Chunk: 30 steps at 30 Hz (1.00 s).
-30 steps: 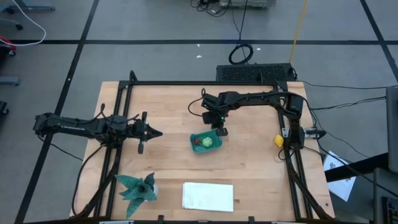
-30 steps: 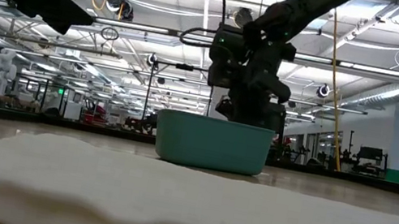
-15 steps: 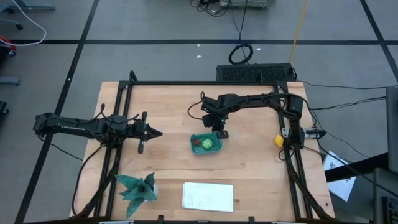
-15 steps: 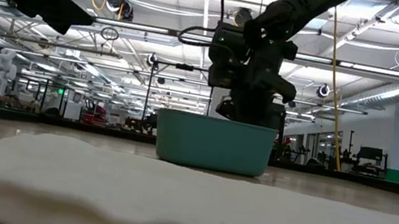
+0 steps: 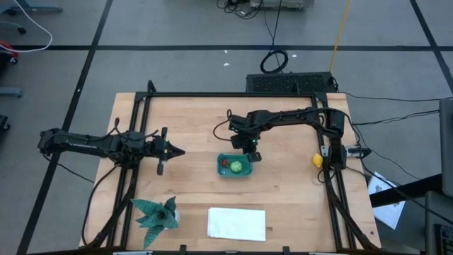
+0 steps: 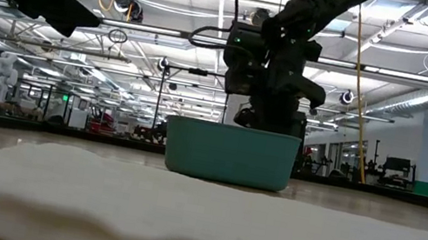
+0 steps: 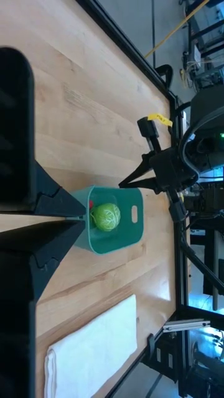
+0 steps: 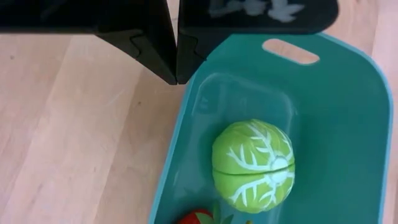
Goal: Pick and placing Produce into tupperware
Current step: Adjust the blue bin, then put the yellow lemon into the blue bin
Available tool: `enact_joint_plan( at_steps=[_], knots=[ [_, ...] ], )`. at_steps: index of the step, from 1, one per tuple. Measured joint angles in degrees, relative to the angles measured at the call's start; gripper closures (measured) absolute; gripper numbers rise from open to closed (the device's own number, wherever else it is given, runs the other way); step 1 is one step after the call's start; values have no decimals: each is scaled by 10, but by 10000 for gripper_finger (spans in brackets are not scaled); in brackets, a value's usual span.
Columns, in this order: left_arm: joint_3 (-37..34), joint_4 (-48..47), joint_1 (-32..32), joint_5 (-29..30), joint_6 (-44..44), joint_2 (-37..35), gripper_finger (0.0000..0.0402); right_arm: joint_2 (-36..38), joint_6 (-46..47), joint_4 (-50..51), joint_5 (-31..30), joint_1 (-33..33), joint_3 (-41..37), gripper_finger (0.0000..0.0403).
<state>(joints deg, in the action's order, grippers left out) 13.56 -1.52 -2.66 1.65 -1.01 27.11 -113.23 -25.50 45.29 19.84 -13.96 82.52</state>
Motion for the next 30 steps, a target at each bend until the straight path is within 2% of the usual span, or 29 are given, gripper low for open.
enact_joint_plan(
  at_steps=[15,30],
  knots=[
    [0,0,0,0,0,0,376,0,9,4,0,14,0,403],
    [0,0,0,0,0,0,376,10,4,-5,-21,-5,0,403]
  ],
)
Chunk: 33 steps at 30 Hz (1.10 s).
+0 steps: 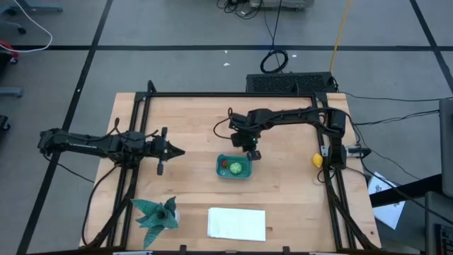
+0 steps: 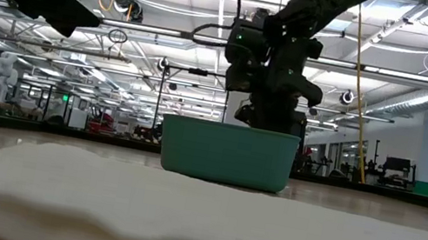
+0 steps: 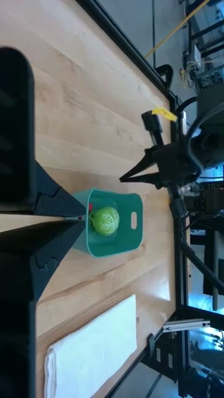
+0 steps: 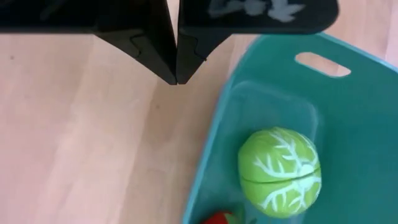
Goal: Pick and placing Produce into tupperware
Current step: Put the yellow lemon into the blue bin
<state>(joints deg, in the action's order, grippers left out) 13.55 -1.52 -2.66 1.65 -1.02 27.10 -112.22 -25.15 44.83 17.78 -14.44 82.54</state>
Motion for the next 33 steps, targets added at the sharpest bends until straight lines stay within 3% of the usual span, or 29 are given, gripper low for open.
enact_joint_plan(
  at_steps=[23,28,33],
  knots=[
    [0,0,0,0,0,0,376,132,11,-60,-10,12,0,403],
    [0,0,0,0,0,0,376,174,40,-143,51,11,-25,403],
    [0,0,0,0,1,0,376,226,68,-211,62,12,-77,403]
  ],
)
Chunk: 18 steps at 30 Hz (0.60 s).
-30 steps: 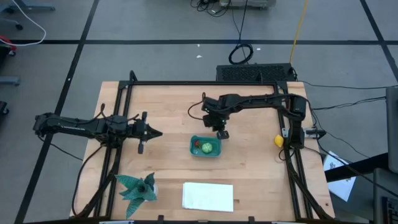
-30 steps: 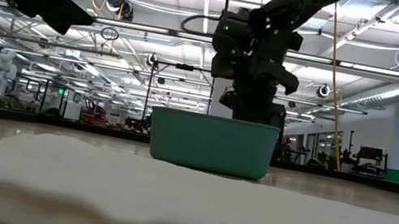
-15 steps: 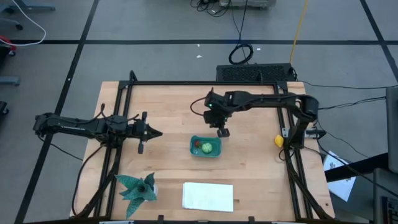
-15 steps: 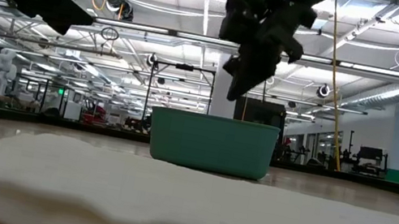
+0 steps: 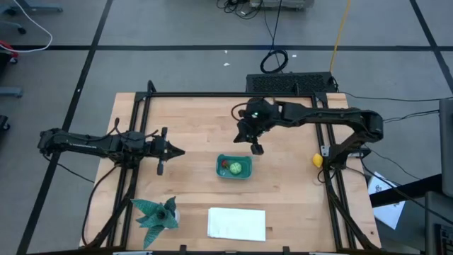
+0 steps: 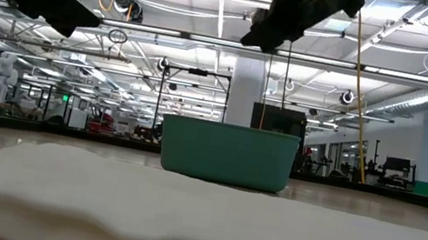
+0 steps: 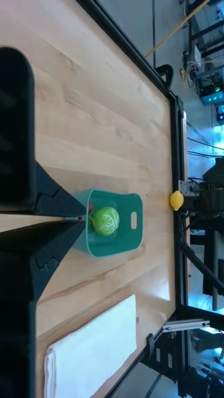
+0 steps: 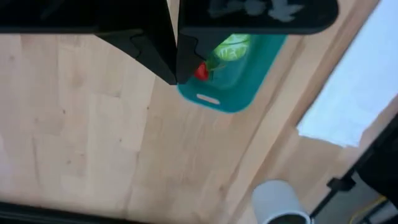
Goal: Pick and placing Produce into tupperware
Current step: Put the yellow lemon into the blue bin
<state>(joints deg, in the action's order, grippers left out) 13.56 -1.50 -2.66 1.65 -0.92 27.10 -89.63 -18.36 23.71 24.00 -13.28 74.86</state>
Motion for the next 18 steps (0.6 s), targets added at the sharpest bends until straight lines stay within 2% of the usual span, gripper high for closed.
enact_joint_plan(
  at_steps=[13,18],
  knots=[
    [0,0,0,0,1,0,376,121,72,-133,-1,-3,-169,403],
    [0,0,0,0,1,0,376,166,92,-213,-1,-3,-235,403]
  ],
)
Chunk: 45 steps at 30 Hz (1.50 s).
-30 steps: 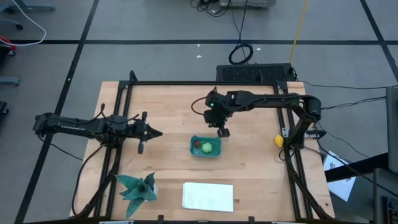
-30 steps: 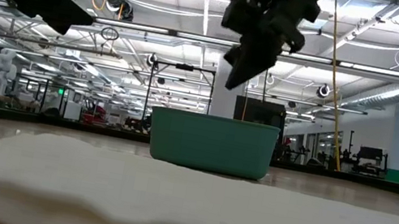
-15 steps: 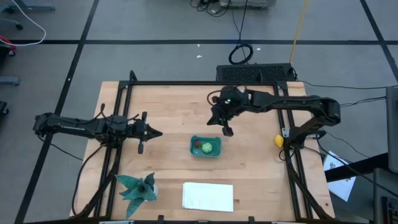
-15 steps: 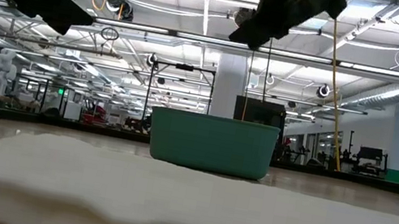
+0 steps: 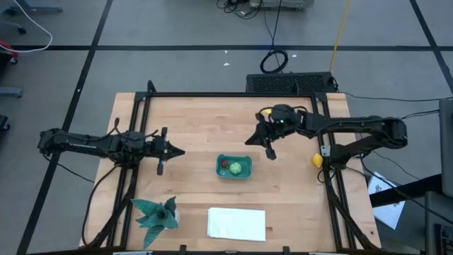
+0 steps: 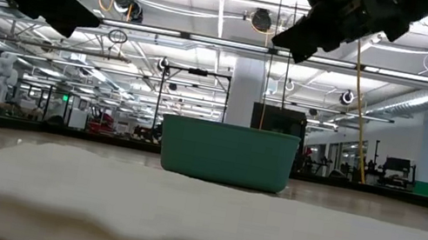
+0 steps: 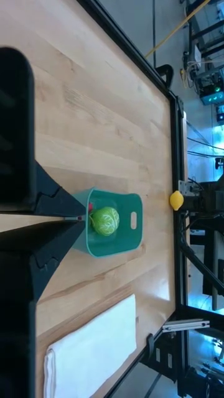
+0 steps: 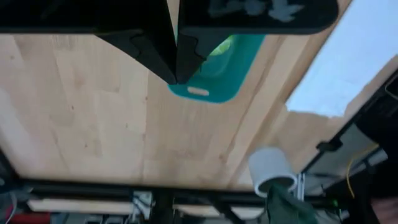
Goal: Pick and placing Produce into tupperware
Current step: Put the yellow lemon into the blue bin
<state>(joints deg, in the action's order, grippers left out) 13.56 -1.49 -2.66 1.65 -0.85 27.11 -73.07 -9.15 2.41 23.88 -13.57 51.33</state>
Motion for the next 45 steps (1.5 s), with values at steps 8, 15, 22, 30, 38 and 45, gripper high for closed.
enact_joint_plan(
  at_steps=[8,15,22,30,38,45],
  knots=[
    [0,0,0,0,-1,0,376,61,24,-79,0,-18,-78,403],
    [0,0,0,0,-1,0,376,106,43,-156,-2,-22,-139,403],
    [0,0,0,0,-1,0,376,140,85,-274,-2,-22,-216,403],
    [0,0,0,0,-2,0,376,153,88,-342,-30,-20,-283,403],
    [0,0,0,4,-2,0,376,153,106,-439,-30,-20,-343,403],
    [0,0,0,4,-2,0,376,153,106,-455,-30,-20,-356,403]
  ],
)
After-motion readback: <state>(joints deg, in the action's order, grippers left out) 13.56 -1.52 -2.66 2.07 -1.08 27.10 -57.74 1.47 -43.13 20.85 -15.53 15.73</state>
